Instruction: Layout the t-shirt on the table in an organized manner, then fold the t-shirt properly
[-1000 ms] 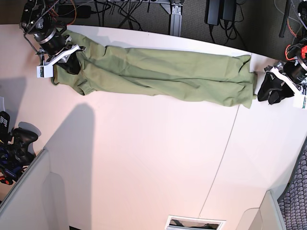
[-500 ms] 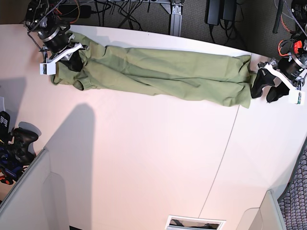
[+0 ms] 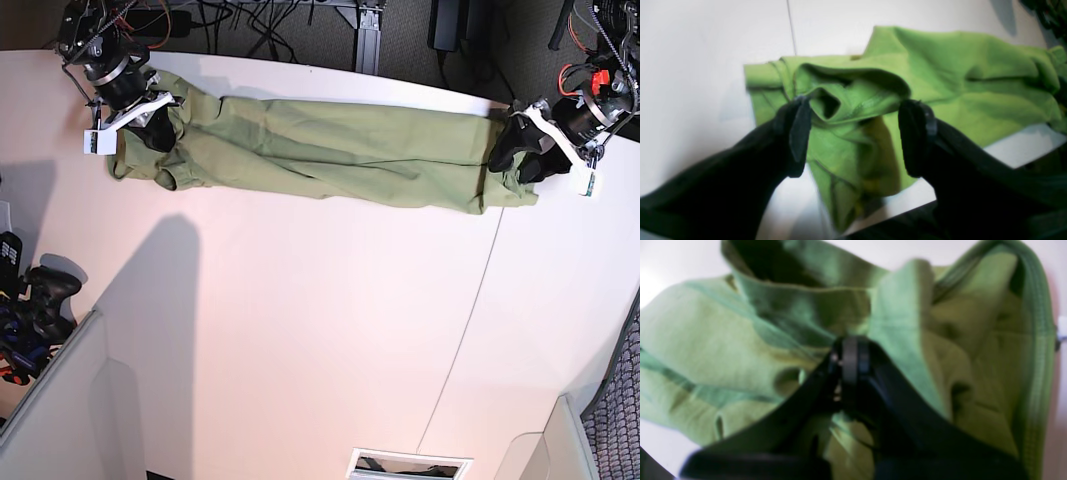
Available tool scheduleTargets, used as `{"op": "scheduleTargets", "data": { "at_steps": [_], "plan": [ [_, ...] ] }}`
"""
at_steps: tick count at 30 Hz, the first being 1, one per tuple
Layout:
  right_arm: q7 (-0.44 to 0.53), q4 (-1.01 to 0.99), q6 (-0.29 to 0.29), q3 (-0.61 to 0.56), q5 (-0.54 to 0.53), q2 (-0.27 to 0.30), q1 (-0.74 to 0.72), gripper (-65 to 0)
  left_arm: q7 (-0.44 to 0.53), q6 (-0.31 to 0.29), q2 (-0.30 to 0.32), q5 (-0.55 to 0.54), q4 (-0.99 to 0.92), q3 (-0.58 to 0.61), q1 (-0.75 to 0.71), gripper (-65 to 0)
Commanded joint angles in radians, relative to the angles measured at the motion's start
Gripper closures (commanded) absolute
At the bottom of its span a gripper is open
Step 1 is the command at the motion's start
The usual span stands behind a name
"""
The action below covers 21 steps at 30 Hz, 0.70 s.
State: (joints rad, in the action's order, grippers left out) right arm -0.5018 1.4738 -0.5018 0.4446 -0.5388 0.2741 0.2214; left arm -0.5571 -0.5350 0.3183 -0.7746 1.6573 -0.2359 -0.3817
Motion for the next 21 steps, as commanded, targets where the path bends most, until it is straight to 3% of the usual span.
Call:
{"op": "scheduleTargets", "data": {
  "at_steps": [1,6,11,21],
  "plan": [
    [-0.007,0.007,-0.003,0.005,0.004,0.011,-0.002,0.0,0.018,0.001,0.011,-0.013,-0.015,-0.006,0.016,-44.3],
    [-0.008,0.007,-0.003,0.005,0.003,0.011,-0.002,0.0,0.018,0.000,0.012,-0.004,-0.120,-0.036,0.072,-44.3],
    [-0.011,0.007,-0.003,0.005,0.004,0.011,-0.002,0.0,0.011,0.000,0.025,-0.006,-0.095,-0.100,0.074,-44.3],
    [-0.011,0.007,-0.003,0.005,0.004,0.011,-0.002,0.0,0.010,0.000,0.039,-0.011,-0.088,-0.097,0.074,-44.3]
  ]
}}
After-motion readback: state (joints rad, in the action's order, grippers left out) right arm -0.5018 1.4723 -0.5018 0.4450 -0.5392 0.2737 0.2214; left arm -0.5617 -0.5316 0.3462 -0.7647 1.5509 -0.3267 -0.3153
